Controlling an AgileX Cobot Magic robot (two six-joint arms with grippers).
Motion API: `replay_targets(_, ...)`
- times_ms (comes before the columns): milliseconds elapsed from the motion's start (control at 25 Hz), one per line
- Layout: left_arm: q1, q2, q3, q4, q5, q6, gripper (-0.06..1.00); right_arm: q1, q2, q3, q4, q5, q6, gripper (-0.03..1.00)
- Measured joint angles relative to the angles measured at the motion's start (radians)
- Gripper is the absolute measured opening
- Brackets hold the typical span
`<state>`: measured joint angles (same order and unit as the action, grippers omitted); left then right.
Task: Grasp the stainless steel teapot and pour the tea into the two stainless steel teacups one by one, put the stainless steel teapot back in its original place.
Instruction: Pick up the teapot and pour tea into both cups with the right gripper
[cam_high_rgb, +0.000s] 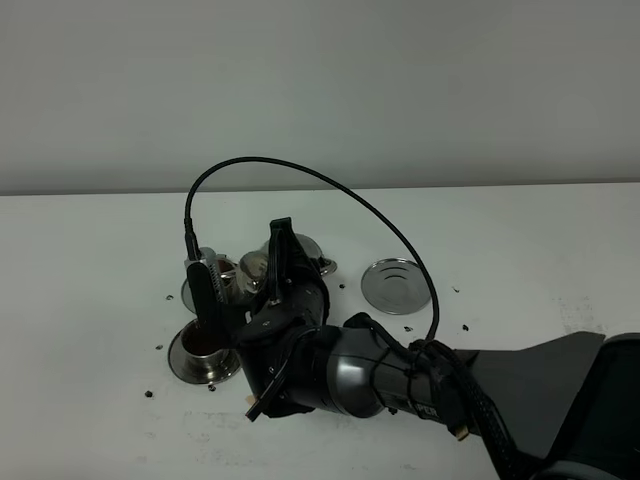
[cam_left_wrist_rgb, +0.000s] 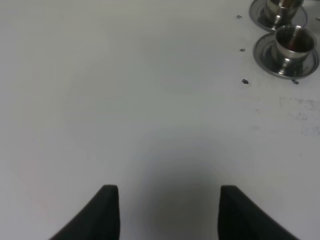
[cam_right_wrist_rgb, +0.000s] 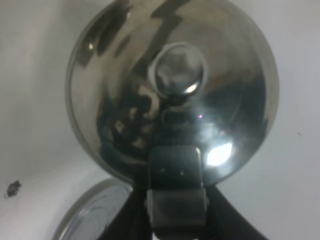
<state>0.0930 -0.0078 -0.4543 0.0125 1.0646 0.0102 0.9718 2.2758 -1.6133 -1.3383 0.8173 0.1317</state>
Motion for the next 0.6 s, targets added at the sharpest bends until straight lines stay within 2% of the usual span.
replay_targets(600,0.000,0.000,0.000,0.000,0.000,0.000,0.46,-0.009,-0.006,0.000,-0.006,-0.001,0.002,0.20)
